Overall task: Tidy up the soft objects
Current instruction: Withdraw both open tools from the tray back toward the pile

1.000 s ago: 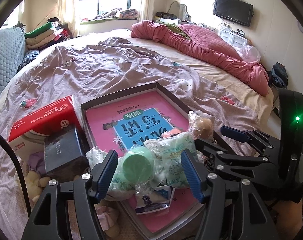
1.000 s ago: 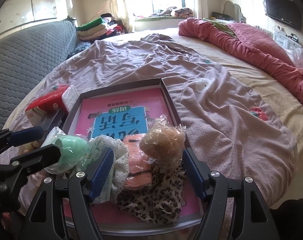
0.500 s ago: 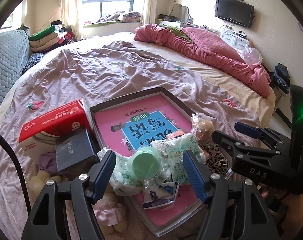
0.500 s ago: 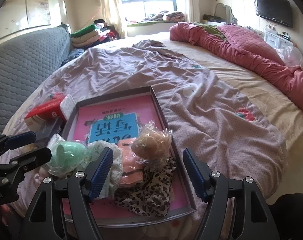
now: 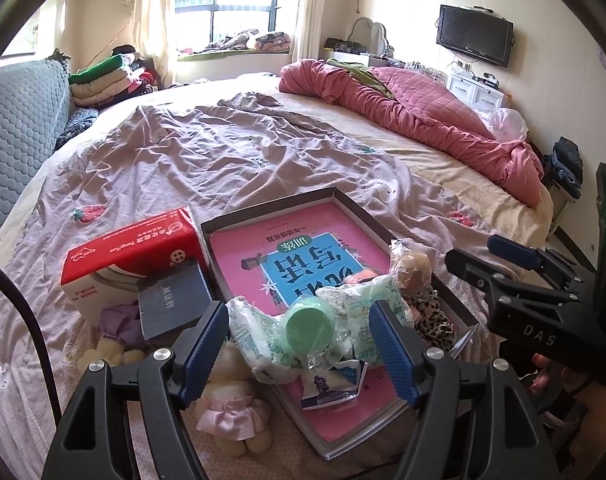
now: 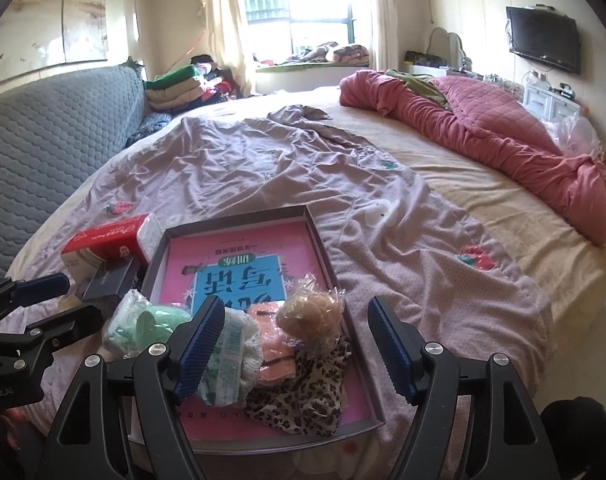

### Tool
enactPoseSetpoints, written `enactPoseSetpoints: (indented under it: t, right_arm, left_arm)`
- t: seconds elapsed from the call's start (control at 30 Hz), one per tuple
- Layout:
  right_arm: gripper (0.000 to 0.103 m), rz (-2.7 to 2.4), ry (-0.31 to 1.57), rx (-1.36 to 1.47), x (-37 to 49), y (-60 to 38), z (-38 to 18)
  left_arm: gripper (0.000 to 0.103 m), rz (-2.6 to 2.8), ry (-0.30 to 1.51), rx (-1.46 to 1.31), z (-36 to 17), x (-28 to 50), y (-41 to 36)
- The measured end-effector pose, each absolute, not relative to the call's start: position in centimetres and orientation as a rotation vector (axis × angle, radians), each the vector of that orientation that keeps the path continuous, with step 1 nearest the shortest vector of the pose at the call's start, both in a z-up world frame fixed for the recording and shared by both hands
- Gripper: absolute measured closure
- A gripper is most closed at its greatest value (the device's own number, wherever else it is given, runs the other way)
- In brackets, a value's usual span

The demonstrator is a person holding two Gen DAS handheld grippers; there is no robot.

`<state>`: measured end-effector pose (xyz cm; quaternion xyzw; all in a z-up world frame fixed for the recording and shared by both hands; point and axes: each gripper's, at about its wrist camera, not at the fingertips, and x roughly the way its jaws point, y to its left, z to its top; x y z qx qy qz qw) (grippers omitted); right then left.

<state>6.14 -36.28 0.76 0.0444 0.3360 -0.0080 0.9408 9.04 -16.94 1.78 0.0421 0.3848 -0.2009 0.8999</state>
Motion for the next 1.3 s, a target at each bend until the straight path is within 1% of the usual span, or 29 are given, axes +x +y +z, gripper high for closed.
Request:
enactPoseSetpoints:
  t: [0.4, 0.63, 0.9, 1.3]
  right_arm:
    - [0.027, 0.003, 0.656, 0.043, 5.3, -34.0, 2.7]
    - [0.027, 0.022, 0.594, 0.042, 4.7, -32.4, 4.9]
    - [0.027, 0.094, 0.578, 0.017, 4.8, -29.2, 6.5]
    - [0.027, 0.215, 0.585, -0.014, 4.5, -23.3, 7.5]
  left_arm:
    - [0.031, -0.374, 0.776, 0.070, 3.2, 8.9, -14.0]
    - [0.025, -0.300, 0.749, 0.032, 4.8, 9.2, -10.0]
    - [0.024, -0.207, 0.742, 0.011, 5.9, 9.7, -5.4]
    - [0.024, -0.115, 0.733, -0.039, 6.9, 9.9, 0.4]
